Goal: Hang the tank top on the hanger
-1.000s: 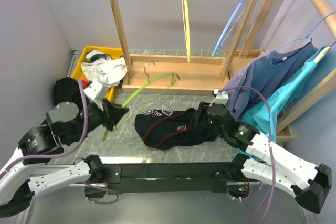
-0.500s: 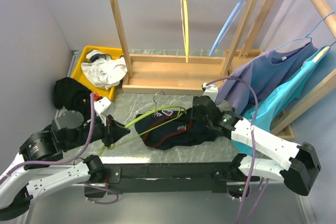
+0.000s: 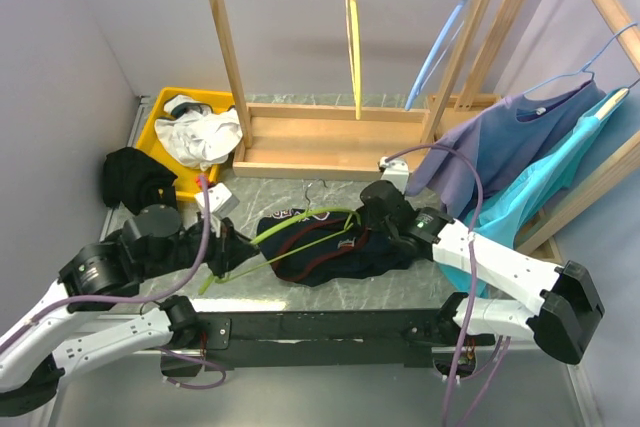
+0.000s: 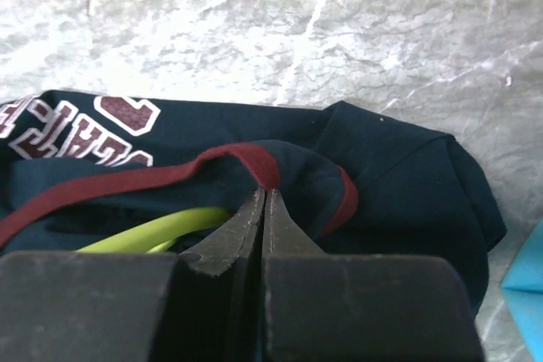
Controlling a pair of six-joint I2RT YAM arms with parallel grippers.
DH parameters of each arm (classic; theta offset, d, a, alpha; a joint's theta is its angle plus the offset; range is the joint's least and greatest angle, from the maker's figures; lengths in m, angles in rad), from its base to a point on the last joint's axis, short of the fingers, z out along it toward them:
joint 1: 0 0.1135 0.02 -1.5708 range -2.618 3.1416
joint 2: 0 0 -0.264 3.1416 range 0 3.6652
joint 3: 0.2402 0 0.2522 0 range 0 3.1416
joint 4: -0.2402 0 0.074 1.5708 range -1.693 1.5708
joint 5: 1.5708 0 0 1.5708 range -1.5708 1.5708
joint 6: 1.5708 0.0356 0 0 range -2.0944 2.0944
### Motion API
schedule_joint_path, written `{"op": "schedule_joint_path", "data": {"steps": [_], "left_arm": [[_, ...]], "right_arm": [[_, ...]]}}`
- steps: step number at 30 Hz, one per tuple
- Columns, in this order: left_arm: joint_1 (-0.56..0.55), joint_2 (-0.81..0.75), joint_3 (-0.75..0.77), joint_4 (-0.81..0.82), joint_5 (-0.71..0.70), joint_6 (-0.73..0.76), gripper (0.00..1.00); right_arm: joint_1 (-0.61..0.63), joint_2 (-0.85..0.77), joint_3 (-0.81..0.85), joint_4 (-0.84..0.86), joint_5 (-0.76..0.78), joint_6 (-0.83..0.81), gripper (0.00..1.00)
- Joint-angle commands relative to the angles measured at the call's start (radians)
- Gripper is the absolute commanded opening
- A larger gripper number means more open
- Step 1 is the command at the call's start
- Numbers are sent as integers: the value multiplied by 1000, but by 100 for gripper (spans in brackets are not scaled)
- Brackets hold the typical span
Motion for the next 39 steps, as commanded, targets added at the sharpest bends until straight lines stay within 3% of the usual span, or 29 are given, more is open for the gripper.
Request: {"op": "schedule_joint_path", "data": {"steps": [1, 13, 18, 23, 29, 34, 38, 39], "left_arm": [[1, 24, -24, 182, 28, 12, 1], [1, 16, -242, 544, -7, -33, 1], [1, 32, -255, 535, 58, -70, 1], [0, 16, -310, 619, 131, -108, 1], [1, 48, -321, 682, 99, -105, 1], [1, 98, -423, 941, 95, -160, 1], [0, 156, -533, 1154, 116, -209, 1], [0, 165, -550, 1194, 119, -214, 1]], "right_arm": [[38, -31, 95, -11, 32, -2, 0], [170, -93, 268, -137, 138, 8, 0], [167, -81, 319, -202, 245, 4, 0], [167, -74, 328, -163, 222, -30, 0], [170, -57, 377, -180, 195, -55, 0], [170, -88, 318, -131, 146, -62, 0], [168, -146, 262, -95, 106, -87, 8], [168, -151, 264, -106, 110, -90, 18]]}}
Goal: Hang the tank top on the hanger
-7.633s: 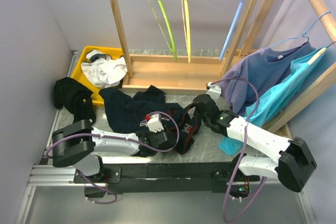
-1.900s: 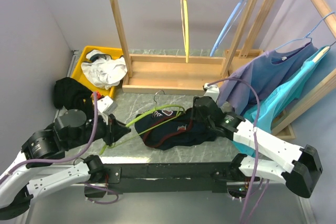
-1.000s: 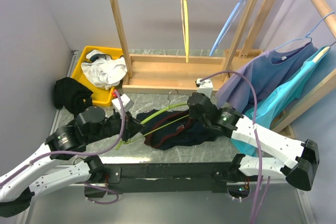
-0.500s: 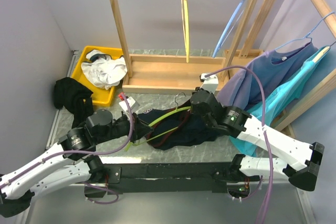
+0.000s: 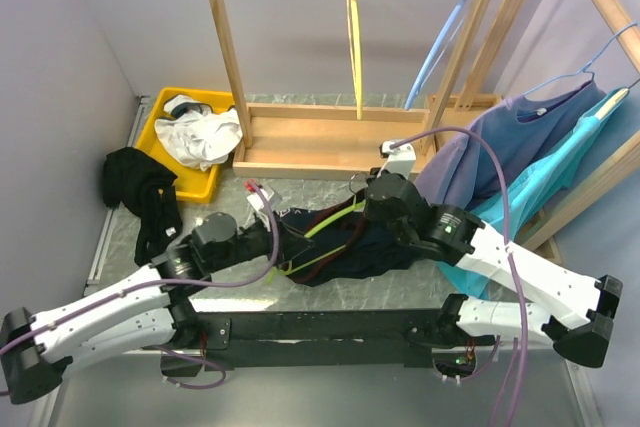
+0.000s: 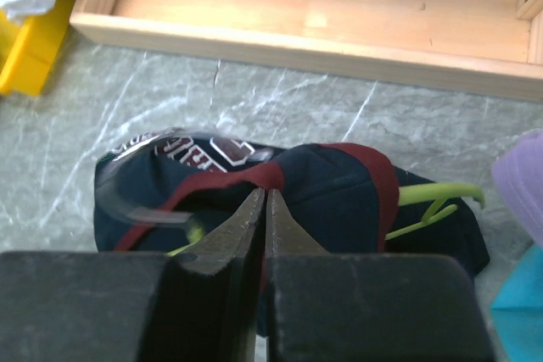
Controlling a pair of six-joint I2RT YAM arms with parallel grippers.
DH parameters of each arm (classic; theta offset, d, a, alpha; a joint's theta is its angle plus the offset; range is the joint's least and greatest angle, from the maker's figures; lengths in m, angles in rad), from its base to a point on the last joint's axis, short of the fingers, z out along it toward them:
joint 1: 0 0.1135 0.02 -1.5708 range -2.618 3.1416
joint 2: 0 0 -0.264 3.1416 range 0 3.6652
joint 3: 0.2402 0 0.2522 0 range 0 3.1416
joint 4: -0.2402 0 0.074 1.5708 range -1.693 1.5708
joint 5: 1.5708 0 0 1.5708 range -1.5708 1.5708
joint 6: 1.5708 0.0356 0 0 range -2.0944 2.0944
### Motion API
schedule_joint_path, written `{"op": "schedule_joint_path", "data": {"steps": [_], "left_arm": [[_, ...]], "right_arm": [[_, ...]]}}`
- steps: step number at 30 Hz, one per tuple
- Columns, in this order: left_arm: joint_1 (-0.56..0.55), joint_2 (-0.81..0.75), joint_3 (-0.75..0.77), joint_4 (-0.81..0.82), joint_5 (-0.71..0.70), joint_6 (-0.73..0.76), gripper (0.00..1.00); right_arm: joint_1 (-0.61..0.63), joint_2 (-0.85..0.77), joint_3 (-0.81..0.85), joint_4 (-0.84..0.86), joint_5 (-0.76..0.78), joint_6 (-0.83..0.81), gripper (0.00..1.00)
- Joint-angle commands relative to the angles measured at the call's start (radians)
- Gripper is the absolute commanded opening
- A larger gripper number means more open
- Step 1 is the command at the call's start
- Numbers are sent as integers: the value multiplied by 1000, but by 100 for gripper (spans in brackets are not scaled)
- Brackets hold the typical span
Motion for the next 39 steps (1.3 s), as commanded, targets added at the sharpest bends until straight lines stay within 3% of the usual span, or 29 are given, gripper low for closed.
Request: {"op": "schedule_joint_path", "data": {"steps": [1, 3, 6, 15, 20, 23, 26, 29, 30, 31, 33, 34, 35, 36, 39], "left_arm": [[0, 35, -75, 379, 36, -62, 1], [0, 64, -92, 412, 39, -62, 1], [-2, 93, -90, 426, 32, -53, 1], [-2, 144, -66, 434, 65, -41, 1], [-2, 138, -64, 437, 67, -42, 1], [-2, 129, -64, 427, 59, -44, 1], [-2, 132, -75, 452, 68, -61, 1], [-8, 141, -84, 480, 70, -79, 1], [-8, 144, -86, 486, 68, -82, 1], [-10, 150, -83, 483, 64, -90, 1], [-10, 158, -71, 451, 36, -101, 2], [-10, 164, -57, 431, 23, -111, 7], [-11, 166, -51, 393, 6, -122, 21], [-11, 166, -44, 365, -51, -137, 45], [-11, 136, -26, 247, -146, -205, 76]], "right_arm": [[2, -70, -16, 40, -7, -32, 24], [1, -93, -26, 51, -13, -45, 40], [2, -145, -65, 116, -78, -78, 48], [2, -38, -72, 192, -102, -95, 51], [2, 42, -77, 197, -22, -89, 49], [2, 39, -109, 204, -10, -72, 43], [2, 19, -155, 232, -14, -54, 44], [1, 14, -180, 247, -2, -38, 35], [2, 17, -183, 253, 12, -38, 16], [2, 17, -186, 253, 18, -37, 3], [5, 20, -183, 252, 39, -41, 0], [8, 19, -186, 252, 67, -49, 0], [10, 19, -191, 255, 84, -52, 0], [13, 17, -192, 252, 101, -52, 0], [22, 13, -201, 253, 155, -52, 0]]}}
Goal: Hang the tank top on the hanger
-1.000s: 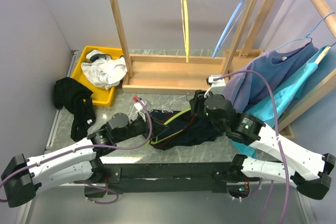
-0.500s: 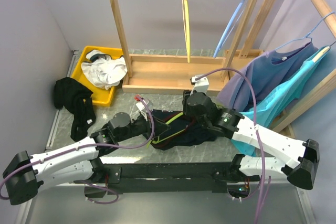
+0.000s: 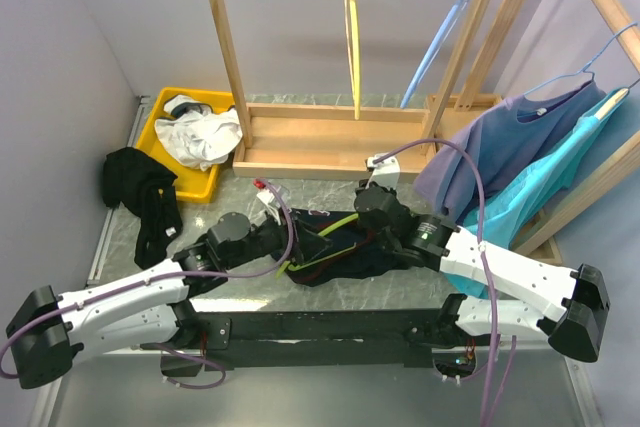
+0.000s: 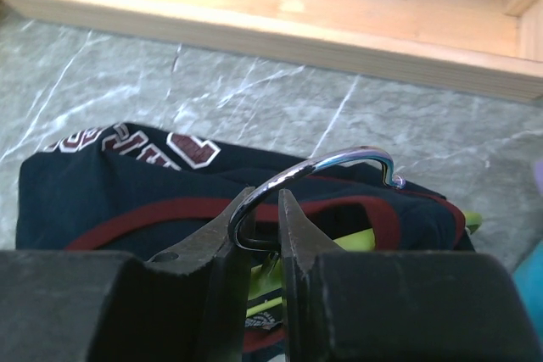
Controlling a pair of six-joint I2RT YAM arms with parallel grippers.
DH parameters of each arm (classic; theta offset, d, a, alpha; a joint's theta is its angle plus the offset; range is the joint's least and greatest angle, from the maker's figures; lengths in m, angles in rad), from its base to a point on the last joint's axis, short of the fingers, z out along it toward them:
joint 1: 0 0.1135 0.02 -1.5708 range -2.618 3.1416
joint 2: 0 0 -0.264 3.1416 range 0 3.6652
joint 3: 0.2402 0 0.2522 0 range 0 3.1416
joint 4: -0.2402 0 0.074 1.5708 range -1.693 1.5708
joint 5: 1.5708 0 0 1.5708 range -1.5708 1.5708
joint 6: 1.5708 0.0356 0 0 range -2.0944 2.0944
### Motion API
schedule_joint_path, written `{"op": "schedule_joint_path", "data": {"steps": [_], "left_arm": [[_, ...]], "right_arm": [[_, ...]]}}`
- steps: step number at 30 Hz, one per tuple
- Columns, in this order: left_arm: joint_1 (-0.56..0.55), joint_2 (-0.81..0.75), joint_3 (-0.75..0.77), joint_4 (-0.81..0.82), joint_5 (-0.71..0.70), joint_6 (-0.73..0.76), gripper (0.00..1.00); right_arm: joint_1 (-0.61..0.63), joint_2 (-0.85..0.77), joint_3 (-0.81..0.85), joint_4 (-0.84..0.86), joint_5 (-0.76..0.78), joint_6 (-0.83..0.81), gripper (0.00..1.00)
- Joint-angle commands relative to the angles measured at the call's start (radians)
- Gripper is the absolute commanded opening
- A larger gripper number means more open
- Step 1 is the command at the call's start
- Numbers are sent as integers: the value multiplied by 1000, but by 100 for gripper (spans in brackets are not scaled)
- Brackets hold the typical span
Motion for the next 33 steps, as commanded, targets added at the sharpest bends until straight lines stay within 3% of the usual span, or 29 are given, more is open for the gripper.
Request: {"op": "schedule_joint_path", "data": {"steps": [1, 3, 5, 8, 9, 11, 13, 15, 21, 30, 33], "left_arm": [[-4, -72, 66, -94, -201, -126, 79], [-4, -116, 63, -223, -287, -178, 90], [-5, -175, 80, -359, -441, -276, 90], [-2, -227, 109, -622, -584, -424, 85], [-2, -233, 110, -665, -595, -436, 77], [1, -226, 118, -776, -604, -476, 72], [-1, -194, 109, -811, -584, -490, 62], [-1, -167, 92, -814, -530, -488, 51], [-4, -78, 11, -678, -385, -444, 42], [-15, 15, -3, -589, -349, -413, 53], [-15, 49, -14, -558, -331, -416, 51]], "right_arm": [[17, -26, -13, 55, 120, 20, 0], [25, -27, -26, 64, 148, 23, 0], [32, -15, -32, 67, 188, 20, 0], [58, 19, -21, 55, 237, 20, 0], [67, 36, -18, 44, 266, 20, 0], [98, 51, -1, 35, 300, 23, 0], [127, 74, 14, 30, 340, 19, 0], [141, 103, 28, 16, 363, 25, 0], [160, 120, 34, 13, 390, 39, 0], [163, 109, 37, 5, 400, 45, 0], [161, 119, 43, -7, 412, 55, 0]]}}
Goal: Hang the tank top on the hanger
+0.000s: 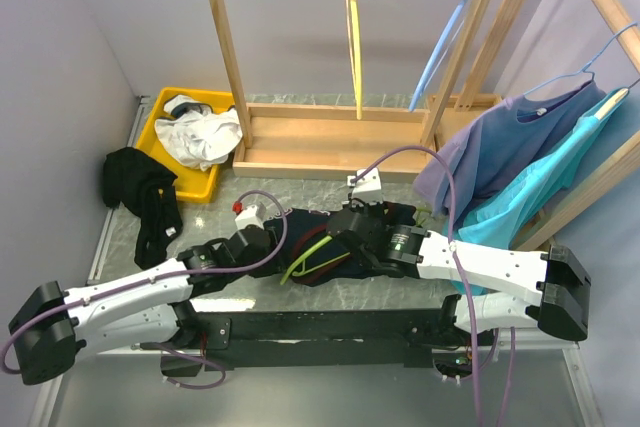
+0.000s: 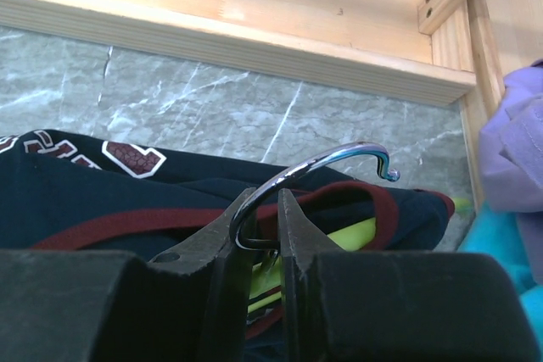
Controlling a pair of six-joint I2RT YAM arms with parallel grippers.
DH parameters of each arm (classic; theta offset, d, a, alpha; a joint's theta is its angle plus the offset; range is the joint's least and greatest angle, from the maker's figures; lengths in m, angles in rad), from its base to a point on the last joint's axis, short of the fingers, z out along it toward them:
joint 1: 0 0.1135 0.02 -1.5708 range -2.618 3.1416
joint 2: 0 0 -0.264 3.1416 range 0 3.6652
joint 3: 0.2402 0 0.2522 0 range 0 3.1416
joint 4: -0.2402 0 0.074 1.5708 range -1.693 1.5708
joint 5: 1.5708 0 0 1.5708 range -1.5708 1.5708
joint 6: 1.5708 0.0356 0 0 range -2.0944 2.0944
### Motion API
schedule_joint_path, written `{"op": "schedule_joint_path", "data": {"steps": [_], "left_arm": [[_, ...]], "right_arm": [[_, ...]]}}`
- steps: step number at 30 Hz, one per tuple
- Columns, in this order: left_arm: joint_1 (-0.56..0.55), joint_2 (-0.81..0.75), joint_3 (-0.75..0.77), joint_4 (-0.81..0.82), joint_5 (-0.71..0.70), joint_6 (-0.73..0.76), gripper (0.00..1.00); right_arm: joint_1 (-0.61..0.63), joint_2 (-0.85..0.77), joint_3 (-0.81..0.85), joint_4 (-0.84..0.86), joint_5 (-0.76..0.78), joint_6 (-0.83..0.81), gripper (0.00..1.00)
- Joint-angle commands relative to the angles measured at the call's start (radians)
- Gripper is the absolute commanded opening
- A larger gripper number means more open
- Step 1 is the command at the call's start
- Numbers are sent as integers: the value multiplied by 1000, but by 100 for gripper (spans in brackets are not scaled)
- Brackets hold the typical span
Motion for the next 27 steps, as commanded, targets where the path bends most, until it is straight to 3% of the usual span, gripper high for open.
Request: {"op": "schedule_joint_path", "data": {"steps": [1, 5, 7, 8, 9, 11, 27], "left_arm": [[-6, 35, -8, 111, 40, 12, 50], [-6, 43, -18, 150, 57, 14, 44], [-6, 54, -9, 132, 45, 14, 37], [-6, 57, -2, 115, 28, 11, 26], [-6, 57, 11, 99, 17, 8, 21], [-6, 40, 21, 40, -19, 0, 16], [-4, -224, 85, -224, -78, -60, 6]], "right_arm": [[6, -9, 63, -2, 74, 39, 0], [6, -3, 69, -16, 80, 52, 0], [4, -6, 65, -16, 86, 55, 0], [4, -9, 63, -18, 88, 58, 0], [4, -9, 60, -18, 94, 59, 0], [4, -6, 61, -25, 104, 67, 0], [-22, 196, 250, -361, 305, 359, 0]]}}
